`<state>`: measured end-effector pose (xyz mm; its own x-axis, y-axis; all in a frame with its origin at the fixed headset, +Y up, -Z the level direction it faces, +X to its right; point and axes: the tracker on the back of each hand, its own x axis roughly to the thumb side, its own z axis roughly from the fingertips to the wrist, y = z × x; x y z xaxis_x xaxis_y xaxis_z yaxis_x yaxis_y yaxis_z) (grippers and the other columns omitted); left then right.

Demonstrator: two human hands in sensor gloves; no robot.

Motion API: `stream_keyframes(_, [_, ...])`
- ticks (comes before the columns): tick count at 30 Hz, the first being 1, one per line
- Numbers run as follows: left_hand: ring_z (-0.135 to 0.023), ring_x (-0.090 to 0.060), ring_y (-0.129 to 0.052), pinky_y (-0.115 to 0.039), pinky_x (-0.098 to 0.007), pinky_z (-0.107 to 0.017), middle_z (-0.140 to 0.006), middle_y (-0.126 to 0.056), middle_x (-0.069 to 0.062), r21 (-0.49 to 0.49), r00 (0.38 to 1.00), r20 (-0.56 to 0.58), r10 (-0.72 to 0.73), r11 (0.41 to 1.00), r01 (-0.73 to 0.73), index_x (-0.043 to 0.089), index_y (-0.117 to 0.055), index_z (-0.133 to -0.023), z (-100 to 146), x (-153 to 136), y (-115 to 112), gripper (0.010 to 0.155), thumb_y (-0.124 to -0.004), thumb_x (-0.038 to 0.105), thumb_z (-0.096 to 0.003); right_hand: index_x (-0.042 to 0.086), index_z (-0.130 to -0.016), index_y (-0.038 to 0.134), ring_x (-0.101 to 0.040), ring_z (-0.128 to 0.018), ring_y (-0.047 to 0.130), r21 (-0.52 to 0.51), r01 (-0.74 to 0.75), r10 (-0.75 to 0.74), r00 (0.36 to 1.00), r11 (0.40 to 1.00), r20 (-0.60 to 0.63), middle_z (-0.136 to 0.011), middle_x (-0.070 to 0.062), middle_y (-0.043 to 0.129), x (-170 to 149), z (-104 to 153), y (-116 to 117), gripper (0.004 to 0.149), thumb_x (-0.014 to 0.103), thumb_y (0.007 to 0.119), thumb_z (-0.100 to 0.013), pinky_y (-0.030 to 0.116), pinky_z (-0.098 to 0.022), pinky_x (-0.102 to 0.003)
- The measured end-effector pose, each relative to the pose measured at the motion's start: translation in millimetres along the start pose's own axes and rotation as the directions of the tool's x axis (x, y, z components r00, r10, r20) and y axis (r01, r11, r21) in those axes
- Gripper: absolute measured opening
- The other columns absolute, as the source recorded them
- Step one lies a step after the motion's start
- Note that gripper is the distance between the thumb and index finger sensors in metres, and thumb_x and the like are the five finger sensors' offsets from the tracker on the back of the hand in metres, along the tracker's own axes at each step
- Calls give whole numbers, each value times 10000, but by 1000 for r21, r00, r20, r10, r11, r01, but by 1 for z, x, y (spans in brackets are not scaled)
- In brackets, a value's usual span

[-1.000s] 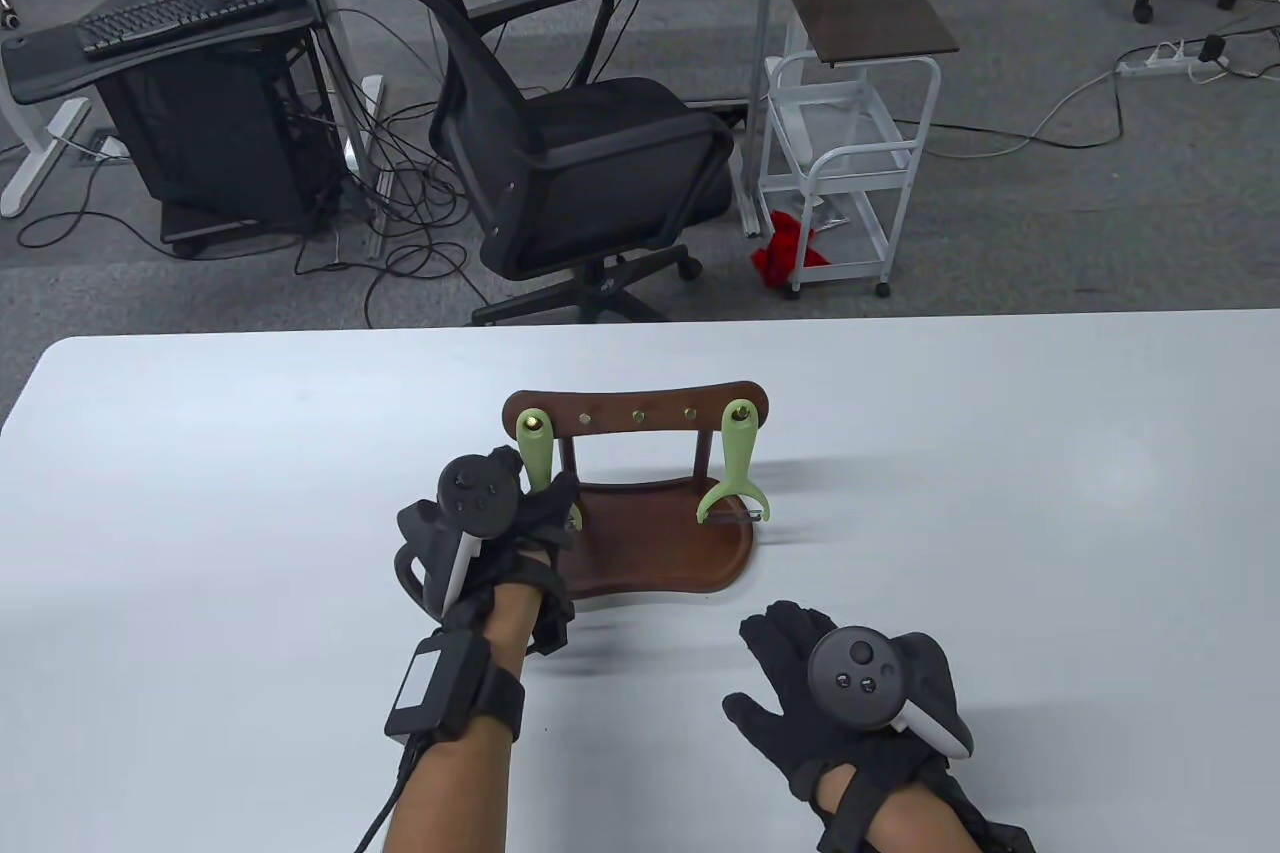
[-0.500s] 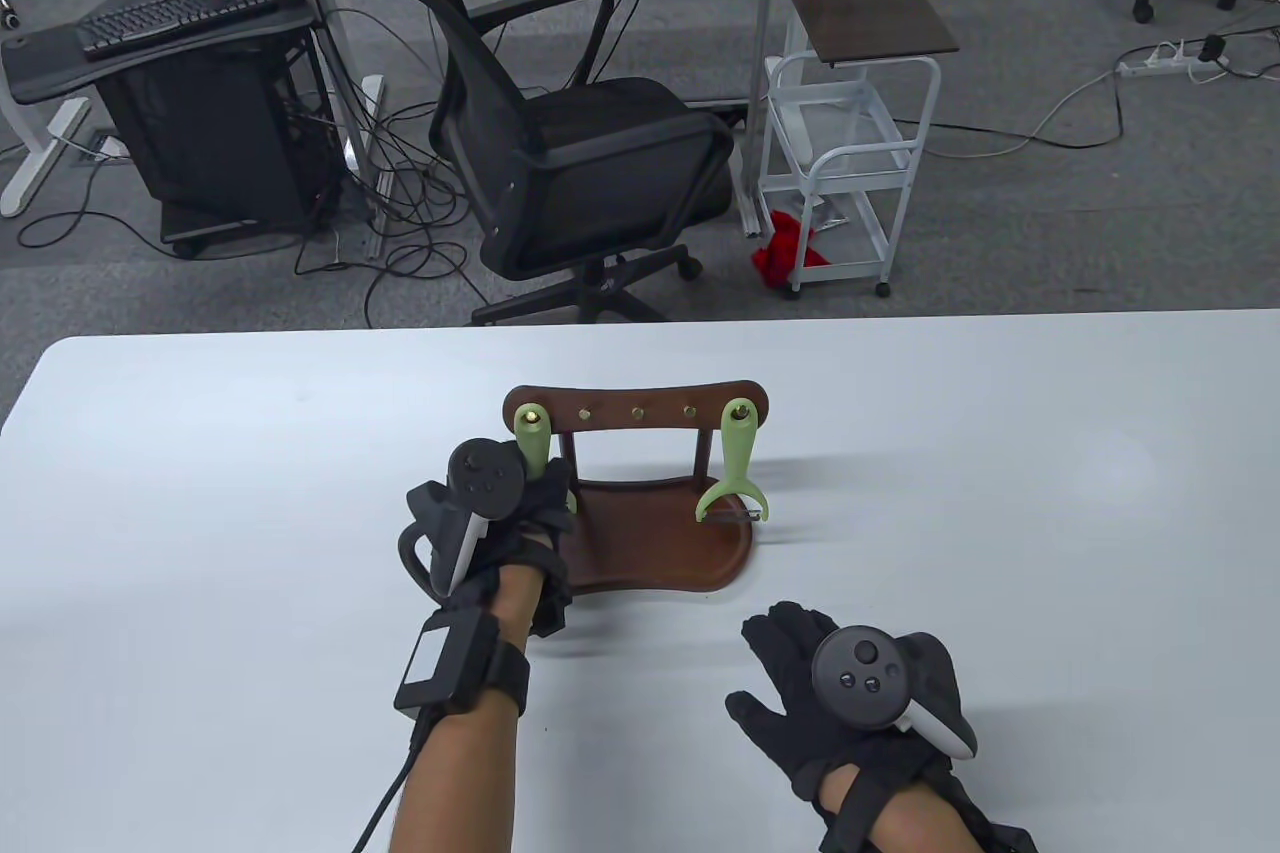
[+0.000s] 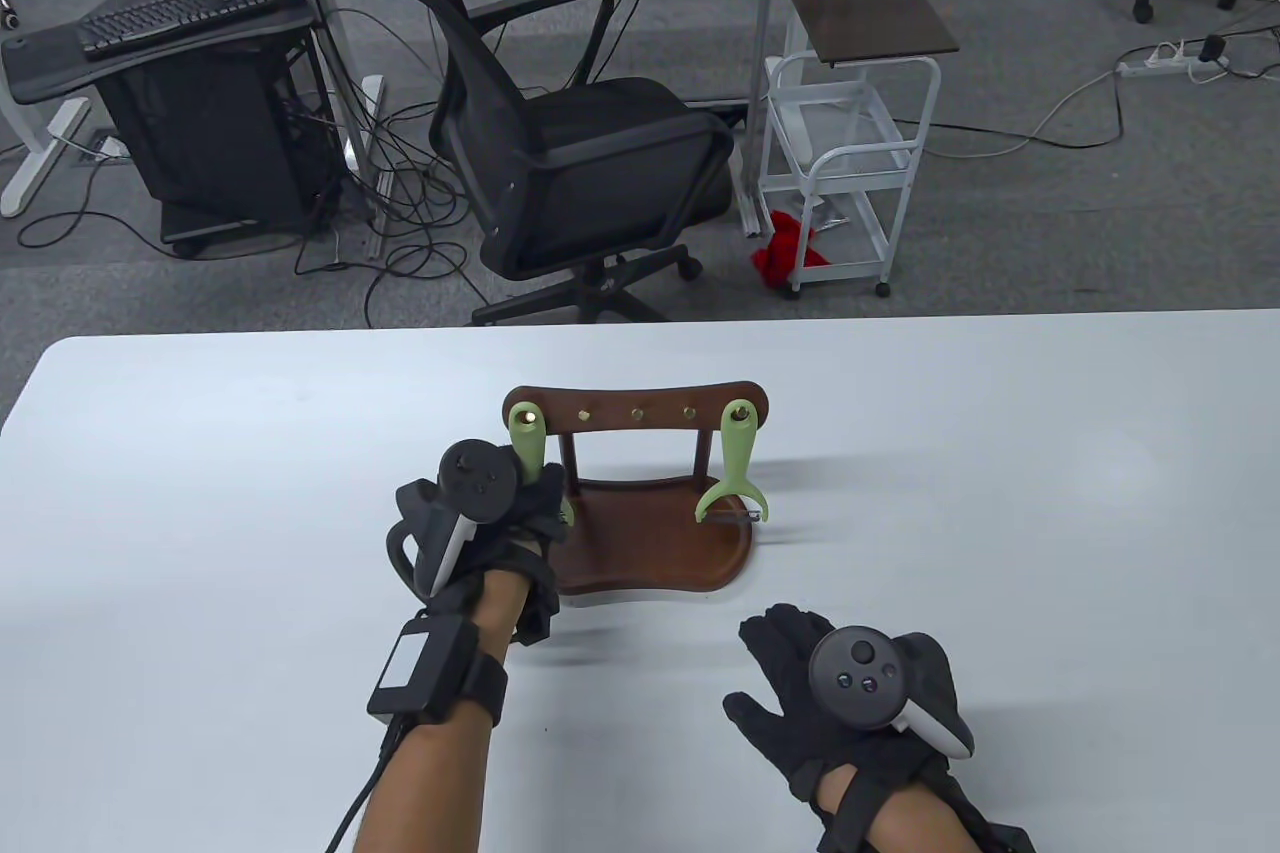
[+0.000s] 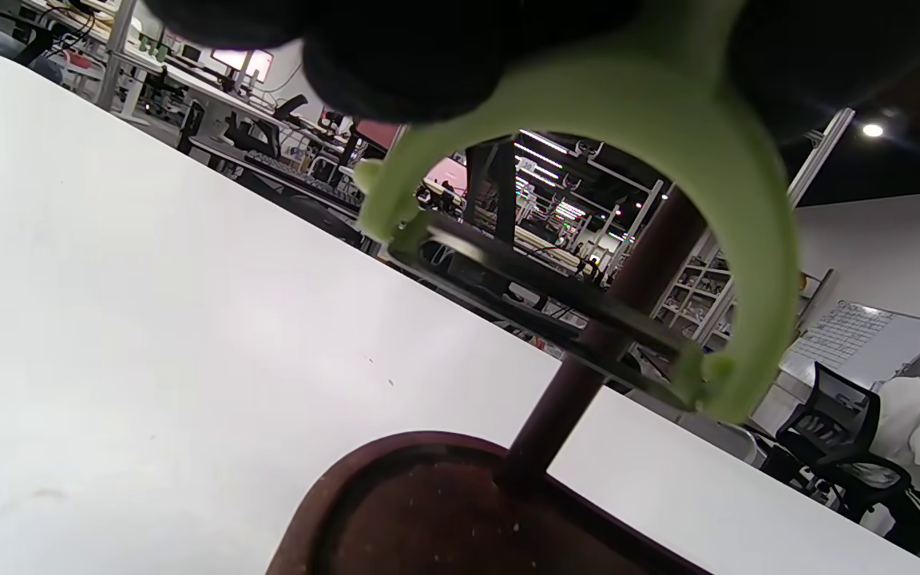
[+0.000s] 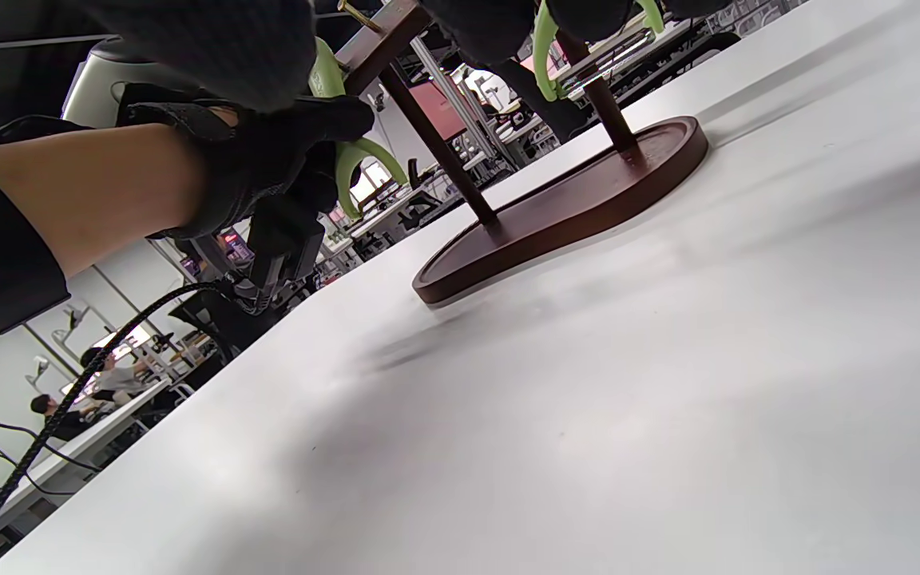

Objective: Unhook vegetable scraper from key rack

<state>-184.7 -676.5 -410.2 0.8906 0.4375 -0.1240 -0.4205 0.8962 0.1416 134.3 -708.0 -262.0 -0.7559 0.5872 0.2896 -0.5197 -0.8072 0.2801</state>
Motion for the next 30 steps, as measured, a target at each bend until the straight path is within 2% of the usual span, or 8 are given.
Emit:
stream_keyframes(7, [-477,-270,-918,-778,-515,-392,-916,-761,-157,-9,990,25,-137,991,137,156,-801,-856,-1,8,10,520,-811,539,-505,26,-1019,448,-617,-902,342,0,2,-2,1000,1000,-4,-1071,-314,352,0,0,0,748,481,698,-480,378,-580,-754])
stream_keyframes(22, [-437,-257,-919,-789,-513,-372,-878,-782,-169,31,991,91,-98,995,96,146,-811,-818,10,9,16,495,-803,530,-506,27,-1020,444,-618,-902,340,12,-2,2,1000,1000,-6,-1070,-315,349,0,0,0,751,484,696,-481,378,-580,-753])
stream_keyframes(30, [-431,-251,-934,-805,-518,-370,-859,-790,-173,63,984,173,-52,997,41,139,-810,-806,39,7,10,495,-799,531,-503,25,-1020,442,-619,-902,335,1,6,-6,1000,1000,-3,-1070,-316,341,0,1,-2,751,483,695,-482,376,-579,-753])
